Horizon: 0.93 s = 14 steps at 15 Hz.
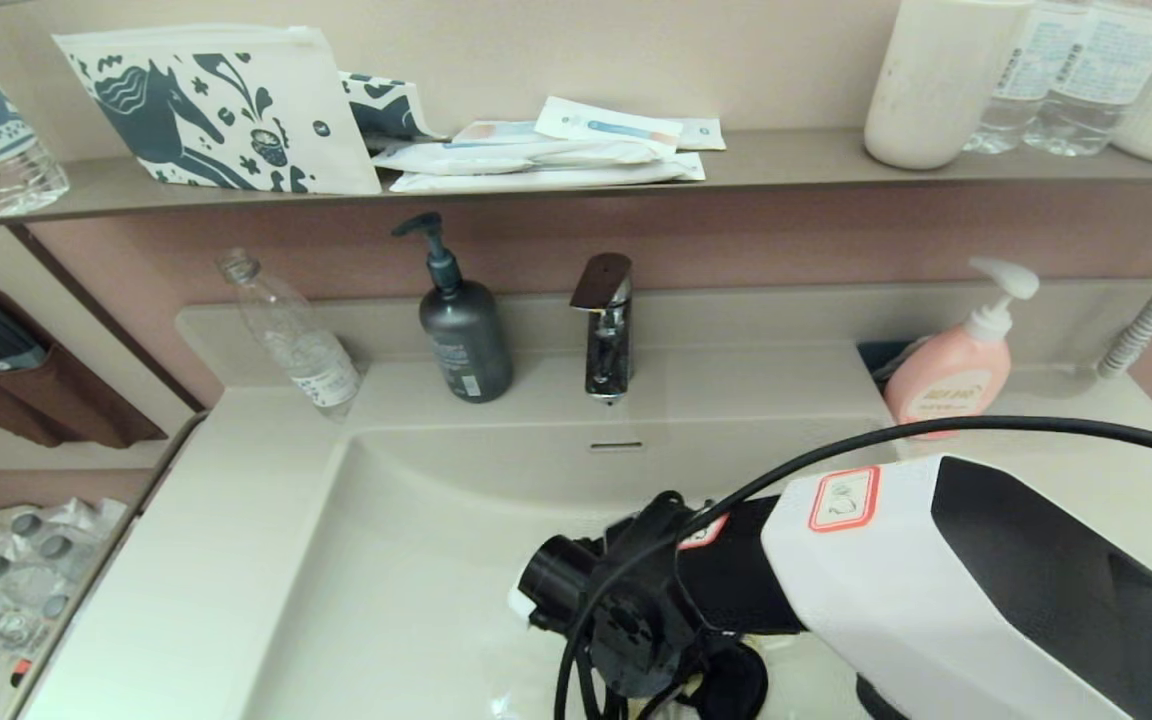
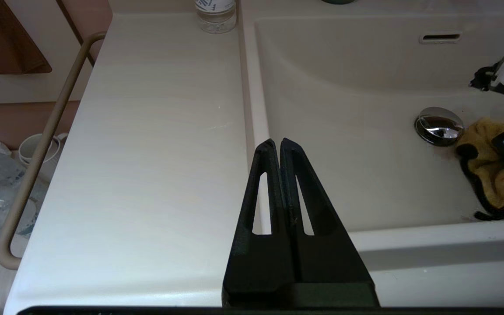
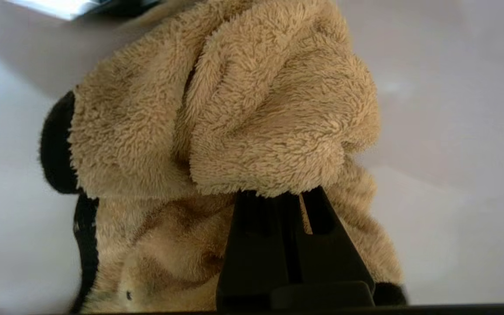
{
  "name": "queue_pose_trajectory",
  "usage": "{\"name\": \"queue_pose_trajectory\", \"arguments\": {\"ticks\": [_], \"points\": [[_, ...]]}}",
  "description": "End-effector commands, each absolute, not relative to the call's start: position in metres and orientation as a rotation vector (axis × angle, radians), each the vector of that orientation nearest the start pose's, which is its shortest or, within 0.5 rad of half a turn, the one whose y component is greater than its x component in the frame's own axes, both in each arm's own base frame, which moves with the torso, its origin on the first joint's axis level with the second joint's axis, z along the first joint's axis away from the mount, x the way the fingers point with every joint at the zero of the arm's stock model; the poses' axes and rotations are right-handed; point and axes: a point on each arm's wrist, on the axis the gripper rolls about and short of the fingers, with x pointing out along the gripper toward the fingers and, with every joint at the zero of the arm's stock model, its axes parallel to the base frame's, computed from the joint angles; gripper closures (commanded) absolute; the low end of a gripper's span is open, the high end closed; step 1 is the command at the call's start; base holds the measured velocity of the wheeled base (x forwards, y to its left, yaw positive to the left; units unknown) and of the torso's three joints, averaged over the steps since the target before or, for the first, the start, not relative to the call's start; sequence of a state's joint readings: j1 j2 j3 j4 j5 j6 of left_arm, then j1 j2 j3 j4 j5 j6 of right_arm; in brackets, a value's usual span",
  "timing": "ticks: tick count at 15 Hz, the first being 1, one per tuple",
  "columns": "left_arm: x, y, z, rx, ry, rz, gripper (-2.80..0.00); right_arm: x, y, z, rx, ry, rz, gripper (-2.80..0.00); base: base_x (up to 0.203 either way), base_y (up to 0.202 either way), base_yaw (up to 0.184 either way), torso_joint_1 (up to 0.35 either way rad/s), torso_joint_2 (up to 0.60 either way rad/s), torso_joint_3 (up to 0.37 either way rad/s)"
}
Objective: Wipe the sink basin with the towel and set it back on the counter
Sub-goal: Wipe the sink
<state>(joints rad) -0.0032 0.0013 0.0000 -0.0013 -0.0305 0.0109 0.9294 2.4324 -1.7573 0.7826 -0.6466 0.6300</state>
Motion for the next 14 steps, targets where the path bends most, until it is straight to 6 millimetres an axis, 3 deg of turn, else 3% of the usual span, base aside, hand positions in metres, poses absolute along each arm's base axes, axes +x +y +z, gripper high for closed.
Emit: {"name": "queue_pose_trajectory", "arguments": {"ticks": [1, 6, 14], "points": [[-0.023, -0.001, 0.076, 0.011, 0.0, -0.034, 0.0, 0.279, 0.312, 0.054, -0.434, 0.991, -0.177, 0.0, 0.0, 0.0, 0.0, 0.0, 0.0, 0.0], [-0.023, -0.001, 0.076, 0.011, 0.0, -0.034, 0.0, 0.314, 0.292, 0.055, -0.339, 0.91, -0.277, 0.0, 0.0, 0.0, 0.0, 0.0, 0.0, 0.0], [-0.023, -0.001, 0.076, 0.011, 0.0, -0.034, 0.0, 0.344, 0.315, 0.072, -0.113, 0.678, -0.24, 0.0, 0.0, 0.0, 0.0, 0.0, 0.0, 0.0]]}}
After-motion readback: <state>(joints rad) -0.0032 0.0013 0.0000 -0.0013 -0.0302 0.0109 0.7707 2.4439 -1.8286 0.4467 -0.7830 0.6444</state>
